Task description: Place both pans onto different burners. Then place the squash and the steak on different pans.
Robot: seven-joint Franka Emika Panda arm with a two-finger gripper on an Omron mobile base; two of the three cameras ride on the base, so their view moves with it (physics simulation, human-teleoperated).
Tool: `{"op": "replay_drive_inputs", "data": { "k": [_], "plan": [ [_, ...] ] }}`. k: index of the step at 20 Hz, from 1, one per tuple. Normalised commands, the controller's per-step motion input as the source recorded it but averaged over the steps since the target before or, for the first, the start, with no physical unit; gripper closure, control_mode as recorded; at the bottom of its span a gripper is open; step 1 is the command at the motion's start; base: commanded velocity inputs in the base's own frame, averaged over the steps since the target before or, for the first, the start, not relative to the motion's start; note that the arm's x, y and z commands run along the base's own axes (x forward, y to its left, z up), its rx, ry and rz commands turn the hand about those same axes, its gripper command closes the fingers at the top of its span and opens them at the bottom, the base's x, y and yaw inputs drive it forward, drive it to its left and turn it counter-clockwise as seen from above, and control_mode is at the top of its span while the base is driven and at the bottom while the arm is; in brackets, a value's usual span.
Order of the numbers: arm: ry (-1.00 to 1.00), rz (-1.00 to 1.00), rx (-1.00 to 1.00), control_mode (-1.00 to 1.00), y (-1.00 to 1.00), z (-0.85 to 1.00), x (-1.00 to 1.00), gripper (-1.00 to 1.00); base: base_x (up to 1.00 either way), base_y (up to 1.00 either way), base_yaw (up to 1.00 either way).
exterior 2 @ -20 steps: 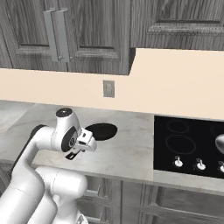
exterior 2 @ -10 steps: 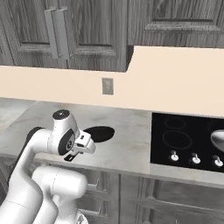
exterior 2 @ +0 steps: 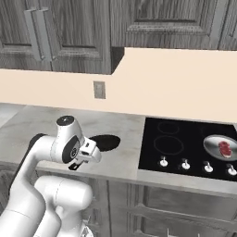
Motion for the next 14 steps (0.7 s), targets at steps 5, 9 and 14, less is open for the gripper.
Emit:
{"op": "replay_drive_inputs", "data": {
  "k": [5, 9, 14],
  "plan": [
    [0.0, 0.0, 0.0, 1.0, 0.0, 0.0, 0.0, 1.0, -0.01, -0.56, 0.0],
    [0.0, 0.0, 0.0, 1.0, 0.0, 0.0, 0.0, 1.0, 0.0, -0.51, 0.0],
    [0.0, 0.0, 0.0, 1.0, 0.0, 0.0, 0.0, 1.0, 0.0, -0.45, 0.0]
  ]
}}
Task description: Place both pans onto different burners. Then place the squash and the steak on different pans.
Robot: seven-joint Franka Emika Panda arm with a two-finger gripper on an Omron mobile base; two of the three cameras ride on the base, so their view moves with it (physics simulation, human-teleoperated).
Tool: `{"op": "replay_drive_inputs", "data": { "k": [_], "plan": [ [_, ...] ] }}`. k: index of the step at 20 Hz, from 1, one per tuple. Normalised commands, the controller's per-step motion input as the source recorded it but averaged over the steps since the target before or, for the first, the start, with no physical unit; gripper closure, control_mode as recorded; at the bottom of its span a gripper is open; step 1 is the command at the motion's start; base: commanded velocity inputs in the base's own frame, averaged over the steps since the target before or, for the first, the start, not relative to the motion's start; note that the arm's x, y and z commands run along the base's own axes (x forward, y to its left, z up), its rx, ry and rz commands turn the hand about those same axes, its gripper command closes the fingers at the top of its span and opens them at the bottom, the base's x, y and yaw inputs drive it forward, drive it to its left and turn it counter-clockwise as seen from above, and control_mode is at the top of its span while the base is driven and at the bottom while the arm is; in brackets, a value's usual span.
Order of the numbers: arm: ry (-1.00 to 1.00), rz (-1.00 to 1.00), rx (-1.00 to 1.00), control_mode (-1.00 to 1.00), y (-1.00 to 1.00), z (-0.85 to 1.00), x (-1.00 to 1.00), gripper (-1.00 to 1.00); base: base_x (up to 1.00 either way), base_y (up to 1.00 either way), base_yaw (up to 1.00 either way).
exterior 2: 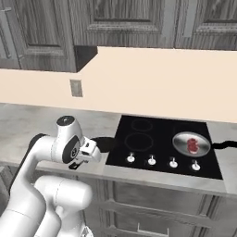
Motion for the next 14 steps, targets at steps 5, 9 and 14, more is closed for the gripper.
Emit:
{"op": "replay_drive_inputs", "data": {
  "k": [5, 9, 14],
  "plan": [
    [0.0, 0.0, 0.0, 1.0, 0.0, 0.0, 0.0, 1.0, 0.07, -0.44, 0.0],
    [0.0, 0.0, 0.0, 1.0, 0.0, 0.0, 0.0, 1.0, 0.2, -0.42, 0.0],
    [0.0, 0.0, 0.0, 1.0, 0.0, 0.0, 0.0, 1.0, 0.36, -0.34, 0.0]
  ]
}}
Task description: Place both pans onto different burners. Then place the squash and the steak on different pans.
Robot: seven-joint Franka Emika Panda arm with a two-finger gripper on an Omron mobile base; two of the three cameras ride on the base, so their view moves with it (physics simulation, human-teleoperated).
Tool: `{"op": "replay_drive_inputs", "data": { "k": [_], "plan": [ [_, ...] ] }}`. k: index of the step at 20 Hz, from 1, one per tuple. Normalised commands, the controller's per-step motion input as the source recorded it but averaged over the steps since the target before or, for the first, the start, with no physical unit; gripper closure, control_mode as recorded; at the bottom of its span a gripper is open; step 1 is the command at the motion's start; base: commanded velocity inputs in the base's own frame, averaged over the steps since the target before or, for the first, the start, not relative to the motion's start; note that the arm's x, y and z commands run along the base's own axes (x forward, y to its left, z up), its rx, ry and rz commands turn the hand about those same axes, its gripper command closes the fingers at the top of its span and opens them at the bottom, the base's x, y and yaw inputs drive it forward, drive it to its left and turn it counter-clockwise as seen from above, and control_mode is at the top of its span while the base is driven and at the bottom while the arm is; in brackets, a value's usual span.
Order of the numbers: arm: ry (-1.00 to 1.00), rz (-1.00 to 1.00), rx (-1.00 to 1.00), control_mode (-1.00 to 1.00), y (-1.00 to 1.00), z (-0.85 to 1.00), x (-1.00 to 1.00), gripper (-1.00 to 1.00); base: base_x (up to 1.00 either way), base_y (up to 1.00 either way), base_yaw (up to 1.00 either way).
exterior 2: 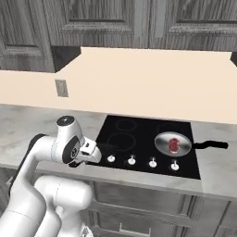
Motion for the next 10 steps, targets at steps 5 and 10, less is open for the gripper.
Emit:
{"op": "replay_drive_inputs", "data": {
  "k": [5, 10],
  "plan": [
    [0.0, 0.0, 0.0, 1.0, 0.0, 0.0, 0.0, 1.0, 0.55, -0.27, 0.01],
    [0.0, 0.0, 0.0, 1.0, 0.0, 0.0, 0.0, 1.0, 0.43, -0.34, 0.02]
  ]
}}
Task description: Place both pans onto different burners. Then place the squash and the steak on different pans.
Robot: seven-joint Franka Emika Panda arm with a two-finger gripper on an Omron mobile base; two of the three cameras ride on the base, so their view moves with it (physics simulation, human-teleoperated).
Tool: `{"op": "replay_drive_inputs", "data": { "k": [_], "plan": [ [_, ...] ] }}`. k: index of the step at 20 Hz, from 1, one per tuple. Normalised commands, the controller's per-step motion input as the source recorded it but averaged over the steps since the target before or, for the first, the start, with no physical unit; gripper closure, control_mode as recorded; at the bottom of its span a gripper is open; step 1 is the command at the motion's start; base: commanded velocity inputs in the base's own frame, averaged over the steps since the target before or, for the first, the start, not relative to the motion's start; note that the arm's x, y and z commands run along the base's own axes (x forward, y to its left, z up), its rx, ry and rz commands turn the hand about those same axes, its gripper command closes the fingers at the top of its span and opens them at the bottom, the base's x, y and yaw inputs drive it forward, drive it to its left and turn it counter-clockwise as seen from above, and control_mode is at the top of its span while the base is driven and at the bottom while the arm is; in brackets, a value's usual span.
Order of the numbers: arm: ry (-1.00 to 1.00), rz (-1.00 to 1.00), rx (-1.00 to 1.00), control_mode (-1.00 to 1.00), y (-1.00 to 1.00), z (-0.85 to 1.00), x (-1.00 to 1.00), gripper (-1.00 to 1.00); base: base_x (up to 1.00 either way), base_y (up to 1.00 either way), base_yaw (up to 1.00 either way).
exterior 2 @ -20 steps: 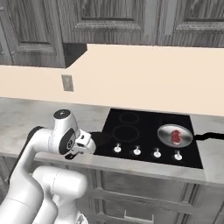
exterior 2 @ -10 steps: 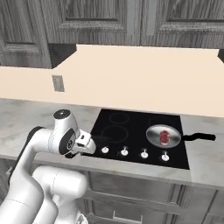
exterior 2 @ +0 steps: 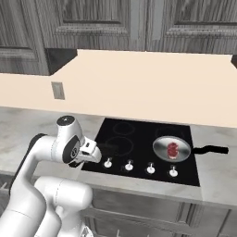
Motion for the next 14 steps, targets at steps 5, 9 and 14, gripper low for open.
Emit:
{"op": "replay_drive_inputs", "data": {
  "k": [5, 9, 14],
  "plan": [
    [0.0, 0.0, 0.0, 1.0, 0.0, 0.0, 0.0, 1.0, 0.07, -0.45, 0.05],
    [0.0, 0.0, 0.0, 1.0, 0.0, 0.0, 0.0, 1.0, 0.02, -0.06, 0.0],
    [0.0, 0.0, 0.0, -1.0, -0.06, 0.0, 0.18, 1.0, 0.0, 0.0, 0.0]
  ]
}}
